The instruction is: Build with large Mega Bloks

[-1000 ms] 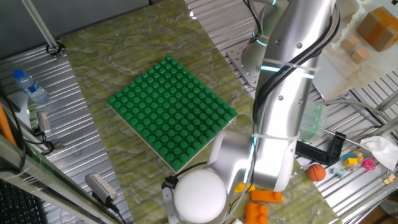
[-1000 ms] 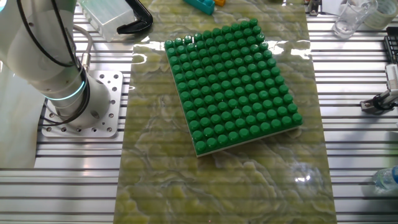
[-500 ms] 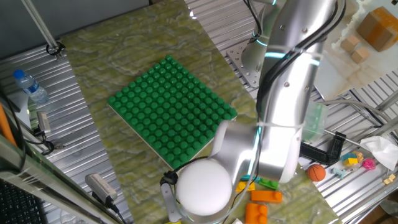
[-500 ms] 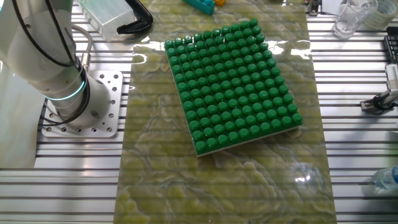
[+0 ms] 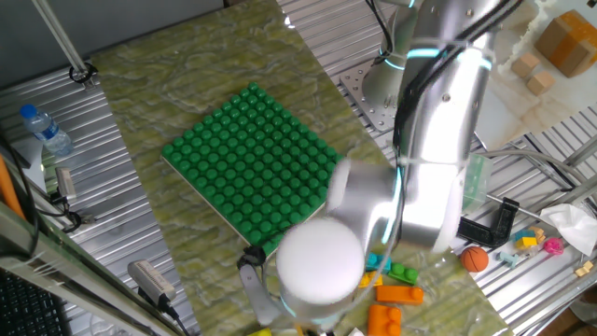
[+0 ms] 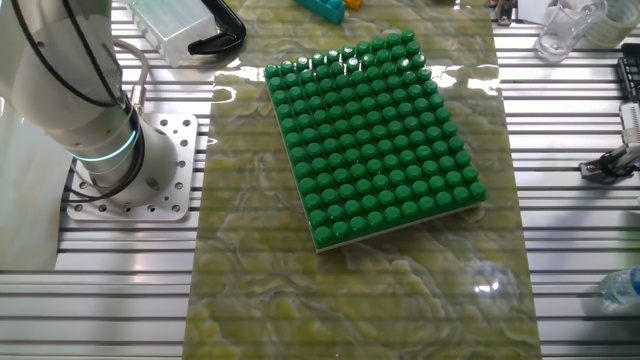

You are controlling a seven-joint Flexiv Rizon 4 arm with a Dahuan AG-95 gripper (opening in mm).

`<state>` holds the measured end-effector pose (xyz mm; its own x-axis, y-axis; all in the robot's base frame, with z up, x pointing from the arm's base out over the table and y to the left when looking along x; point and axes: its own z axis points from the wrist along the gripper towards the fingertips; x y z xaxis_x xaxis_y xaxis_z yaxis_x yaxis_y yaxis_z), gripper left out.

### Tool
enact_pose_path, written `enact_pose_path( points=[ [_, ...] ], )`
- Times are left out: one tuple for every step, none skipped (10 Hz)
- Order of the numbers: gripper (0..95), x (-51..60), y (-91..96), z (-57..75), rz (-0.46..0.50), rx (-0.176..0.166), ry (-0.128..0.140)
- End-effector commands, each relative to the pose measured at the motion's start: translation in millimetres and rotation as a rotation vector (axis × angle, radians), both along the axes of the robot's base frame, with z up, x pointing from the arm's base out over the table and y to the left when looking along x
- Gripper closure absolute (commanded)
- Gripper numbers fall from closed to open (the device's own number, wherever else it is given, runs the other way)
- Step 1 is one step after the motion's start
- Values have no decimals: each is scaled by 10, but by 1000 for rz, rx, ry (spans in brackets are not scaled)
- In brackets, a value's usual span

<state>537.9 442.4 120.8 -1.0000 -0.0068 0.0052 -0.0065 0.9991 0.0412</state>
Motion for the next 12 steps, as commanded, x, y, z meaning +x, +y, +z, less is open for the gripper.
enact_pose_path(
  points=[
    [950,60,-320,229,63,-14,14],
    [950,104,-435,298,88,-20,14],
    [950,122,-535,342,104,-21,14],
    [950,125,-627,363,117,-22,17],
    [950,115,-728,362,130,-23,19],
    [950,88,-870,338,150,-23,20],
    [950,57,-956,318,165,-23,20],
    [950,26,-1023,296,175,-24,20],
    [950,26,-1023,296,188,-21,22],
    [950,26,-1023,296,193,-23,34],
    [950,26,-1023,296,181,-13,37],
    [950,26,-1023,296,167,-13,39]
  ],
)
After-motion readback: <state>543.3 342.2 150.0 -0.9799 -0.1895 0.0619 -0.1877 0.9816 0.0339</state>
